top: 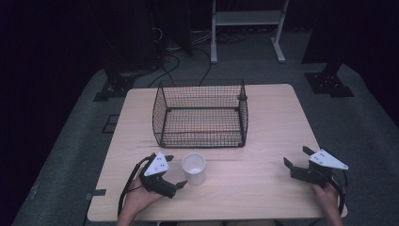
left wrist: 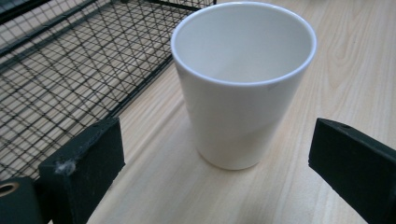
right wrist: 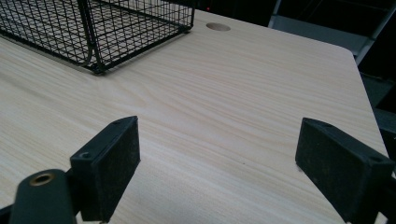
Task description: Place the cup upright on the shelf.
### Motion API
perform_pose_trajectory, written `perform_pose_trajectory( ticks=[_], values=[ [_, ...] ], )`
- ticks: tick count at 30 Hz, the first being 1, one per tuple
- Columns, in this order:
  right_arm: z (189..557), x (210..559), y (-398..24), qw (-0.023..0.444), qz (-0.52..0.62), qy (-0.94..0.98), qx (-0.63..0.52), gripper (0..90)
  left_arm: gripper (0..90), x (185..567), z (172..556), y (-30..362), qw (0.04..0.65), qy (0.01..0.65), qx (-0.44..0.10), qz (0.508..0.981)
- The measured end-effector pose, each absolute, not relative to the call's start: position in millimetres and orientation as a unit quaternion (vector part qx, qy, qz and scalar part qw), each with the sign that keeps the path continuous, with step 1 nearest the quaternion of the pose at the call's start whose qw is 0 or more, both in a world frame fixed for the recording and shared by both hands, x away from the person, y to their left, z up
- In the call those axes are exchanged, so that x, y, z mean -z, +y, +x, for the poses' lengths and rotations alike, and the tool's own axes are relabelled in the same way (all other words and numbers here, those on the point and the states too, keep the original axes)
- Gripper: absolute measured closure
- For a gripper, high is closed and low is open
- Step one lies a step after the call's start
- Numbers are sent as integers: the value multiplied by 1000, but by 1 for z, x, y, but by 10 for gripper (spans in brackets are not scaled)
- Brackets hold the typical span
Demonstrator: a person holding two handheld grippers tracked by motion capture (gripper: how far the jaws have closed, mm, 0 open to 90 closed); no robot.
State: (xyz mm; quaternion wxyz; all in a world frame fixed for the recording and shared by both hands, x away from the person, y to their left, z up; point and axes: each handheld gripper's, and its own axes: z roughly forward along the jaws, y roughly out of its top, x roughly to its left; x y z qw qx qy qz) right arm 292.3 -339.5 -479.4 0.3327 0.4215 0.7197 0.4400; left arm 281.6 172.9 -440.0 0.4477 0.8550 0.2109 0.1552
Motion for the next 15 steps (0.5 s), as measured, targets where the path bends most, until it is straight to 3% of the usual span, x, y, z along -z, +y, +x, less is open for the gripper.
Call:
perform_pose_trajectory(
  ticks=[15],
  values=[
    [292,479,-340,334,419,719,-442,131,29,444,292,152,422,198,-142,873]
  ],
)
